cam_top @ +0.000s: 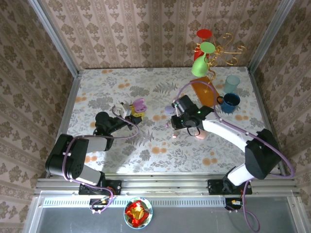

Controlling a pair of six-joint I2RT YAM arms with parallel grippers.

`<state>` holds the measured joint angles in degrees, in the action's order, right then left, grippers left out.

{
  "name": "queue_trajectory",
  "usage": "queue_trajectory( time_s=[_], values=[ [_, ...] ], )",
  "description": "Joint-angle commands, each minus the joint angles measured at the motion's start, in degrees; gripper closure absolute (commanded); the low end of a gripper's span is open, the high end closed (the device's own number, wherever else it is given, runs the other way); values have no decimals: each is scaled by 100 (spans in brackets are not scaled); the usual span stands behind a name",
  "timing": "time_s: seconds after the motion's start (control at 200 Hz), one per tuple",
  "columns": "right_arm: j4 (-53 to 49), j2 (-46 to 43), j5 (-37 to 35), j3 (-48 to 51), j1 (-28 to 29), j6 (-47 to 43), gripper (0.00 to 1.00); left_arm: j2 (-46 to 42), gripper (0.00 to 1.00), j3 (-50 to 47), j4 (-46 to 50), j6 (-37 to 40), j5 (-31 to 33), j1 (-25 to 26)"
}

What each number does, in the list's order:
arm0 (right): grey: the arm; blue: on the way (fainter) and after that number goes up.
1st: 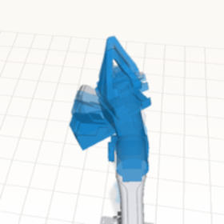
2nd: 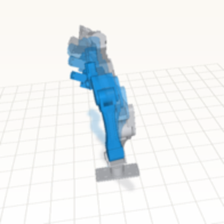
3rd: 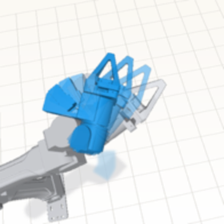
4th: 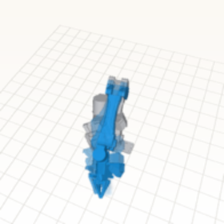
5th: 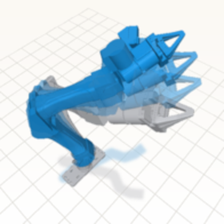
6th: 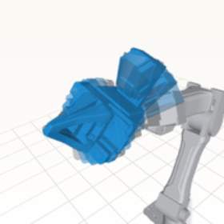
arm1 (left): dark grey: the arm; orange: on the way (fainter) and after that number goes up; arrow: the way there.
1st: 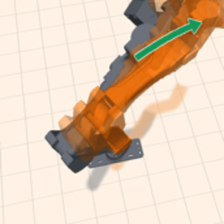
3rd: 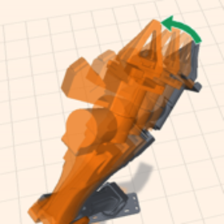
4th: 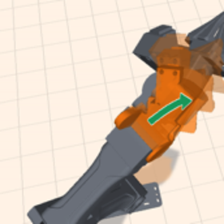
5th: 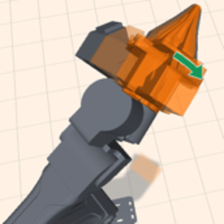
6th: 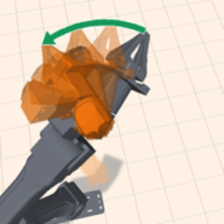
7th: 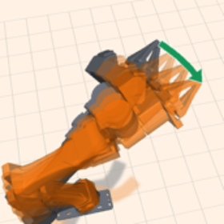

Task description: Insert the wireless bluetooth earbuds into the charging case

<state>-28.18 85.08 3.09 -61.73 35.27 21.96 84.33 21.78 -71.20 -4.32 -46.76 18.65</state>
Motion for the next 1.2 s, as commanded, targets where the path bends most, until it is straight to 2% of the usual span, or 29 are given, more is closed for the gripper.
queue_trajectory(
  time_s=[0.0,0.18,0.275,0.51,0.63,0.65,0.725,0.86,1.195],
  values=[
    [337,-457,1004,233,-187,340,81,95,77,125,-175,163,-503,207],
    [620,-947,1832,414,-420,638,81,233,77,133,-188,207,-687,557],
    [815,-1069,2153,449,-446,766,81,312,77,207,-201,9,-1101,610],
    [1383,-1117,2876,488,-417,951,81,416,77,336,-201,-83,-1509,711],
    [1433,-1056,2992,374,-320,928,81,426,77,314,-210,-127,-1664,710],
    [1443,-1042,3010,351,-296,914,81,424,77,310,-215,-131,-1669,872],
    [1489,-982,3050,276,-223,890,81,426,77,300,-214,-107,-1721,916],
    [1930,-790,3338,243,-129,1079,81,460,76,343,-211,-143,-1859,921],
    [1812,-651,3231,30,-20,959,82,439,76,318,-214,-112,-1930,923]
  ],
)
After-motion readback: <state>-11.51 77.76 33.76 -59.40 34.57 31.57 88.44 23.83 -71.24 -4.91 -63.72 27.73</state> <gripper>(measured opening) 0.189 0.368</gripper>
